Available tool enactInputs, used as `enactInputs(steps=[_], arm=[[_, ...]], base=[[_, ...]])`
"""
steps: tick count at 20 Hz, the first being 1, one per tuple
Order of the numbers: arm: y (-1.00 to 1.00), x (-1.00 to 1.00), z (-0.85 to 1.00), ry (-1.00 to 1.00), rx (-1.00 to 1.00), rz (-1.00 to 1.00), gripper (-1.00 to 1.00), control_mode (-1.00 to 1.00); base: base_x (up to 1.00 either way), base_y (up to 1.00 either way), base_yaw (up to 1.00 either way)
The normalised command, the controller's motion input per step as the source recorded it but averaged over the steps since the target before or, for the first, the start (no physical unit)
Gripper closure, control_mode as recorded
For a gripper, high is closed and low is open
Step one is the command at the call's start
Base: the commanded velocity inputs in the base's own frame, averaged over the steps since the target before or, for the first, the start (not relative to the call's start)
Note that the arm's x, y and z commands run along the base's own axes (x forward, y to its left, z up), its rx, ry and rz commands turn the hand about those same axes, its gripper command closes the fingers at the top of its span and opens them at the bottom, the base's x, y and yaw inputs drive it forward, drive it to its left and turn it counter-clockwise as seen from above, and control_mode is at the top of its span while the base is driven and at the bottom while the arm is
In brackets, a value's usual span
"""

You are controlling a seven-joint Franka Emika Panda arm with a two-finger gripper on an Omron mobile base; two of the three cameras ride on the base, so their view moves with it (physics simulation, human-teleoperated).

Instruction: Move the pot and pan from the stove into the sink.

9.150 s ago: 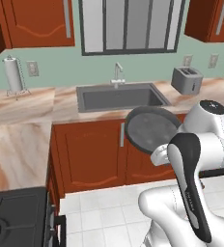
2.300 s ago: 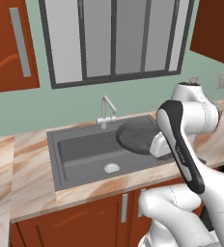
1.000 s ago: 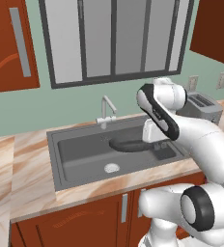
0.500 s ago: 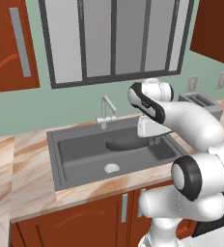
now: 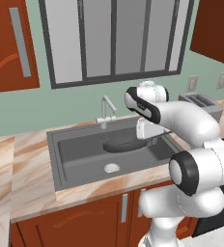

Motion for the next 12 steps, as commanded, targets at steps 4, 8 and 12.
enactInputs(steps=[4, 8, 12], arm=[[0.0, 0.03, -0.2, -0.08, 0.09, 0.09, 1.0, -1.0], [-0.02, 0.0, -0.13, -0.1, 0.12, 0.09, 1.0, -1.0], [-0.04, 0.0, -0.08, -0.14, 0.11, 0.09, 1.0, -1.0]], base=[[0.0, 0.0, 0.0], [0.0, 0.0, 0.0], [0.0, 0.0, 0.0]])
